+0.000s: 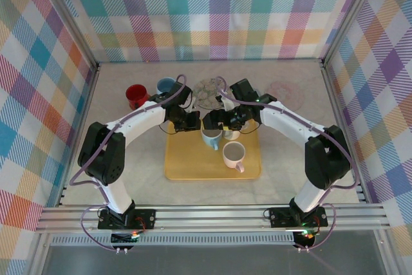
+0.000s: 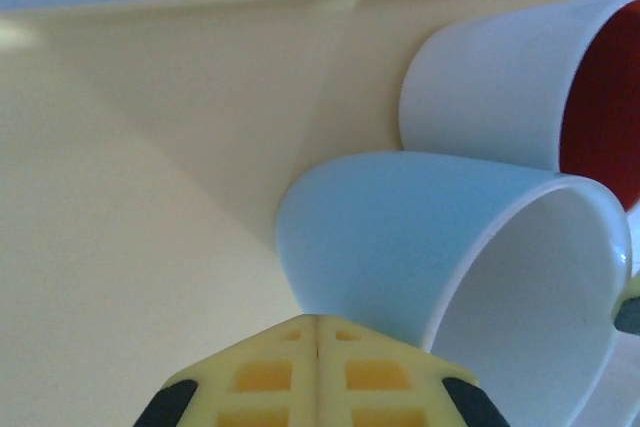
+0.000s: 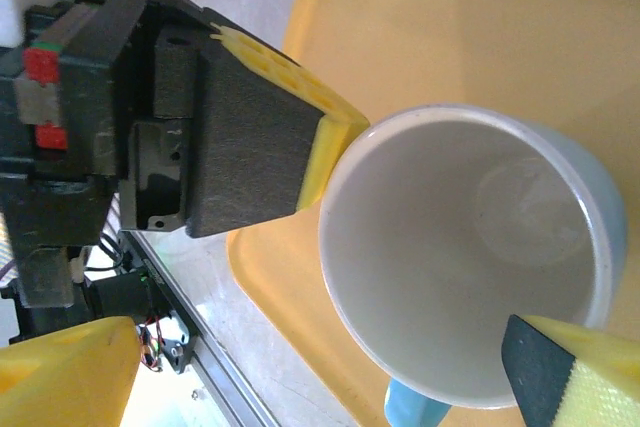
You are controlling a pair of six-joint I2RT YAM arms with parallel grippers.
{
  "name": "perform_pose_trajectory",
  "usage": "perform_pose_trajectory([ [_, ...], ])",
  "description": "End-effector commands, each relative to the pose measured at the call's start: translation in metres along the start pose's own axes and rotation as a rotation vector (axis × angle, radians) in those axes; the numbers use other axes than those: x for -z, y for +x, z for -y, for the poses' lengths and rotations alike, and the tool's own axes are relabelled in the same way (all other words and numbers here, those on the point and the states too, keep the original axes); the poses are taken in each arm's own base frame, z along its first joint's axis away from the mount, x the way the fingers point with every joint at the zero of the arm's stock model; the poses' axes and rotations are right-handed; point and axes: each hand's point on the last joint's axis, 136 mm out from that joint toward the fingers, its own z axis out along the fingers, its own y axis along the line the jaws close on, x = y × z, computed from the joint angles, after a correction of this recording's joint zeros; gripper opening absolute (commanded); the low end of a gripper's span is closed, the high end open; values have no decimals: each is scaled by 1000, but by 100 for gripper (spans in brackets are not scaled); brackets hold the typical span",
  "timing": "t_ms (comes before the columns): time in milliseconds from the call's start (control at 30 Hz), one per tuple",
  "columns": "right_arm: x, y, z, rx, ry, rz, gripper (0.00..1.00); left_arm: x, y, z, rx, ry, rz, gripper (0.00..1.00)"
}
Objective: Place the cup by the coaster
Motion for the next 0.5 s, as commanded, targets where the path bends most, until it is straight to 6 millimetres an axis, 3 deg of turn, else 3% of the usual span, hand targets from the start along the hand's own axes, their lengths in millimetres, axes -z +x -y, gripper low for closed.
perform_pose_trajectory([
  [0, -2, -2, -9, -6, -45, -5, 94, -3, 3, -3, -5, -28, -26, 0],
  [233, 11, -10, -14, 42, -20, 49, 94, 1, 3, -5, -9, -47, -24, 0],
  [467, 32, -16, -16, 146, 41, 134, 95, 17, 8, -4, -25, -57, -12, 4],
])
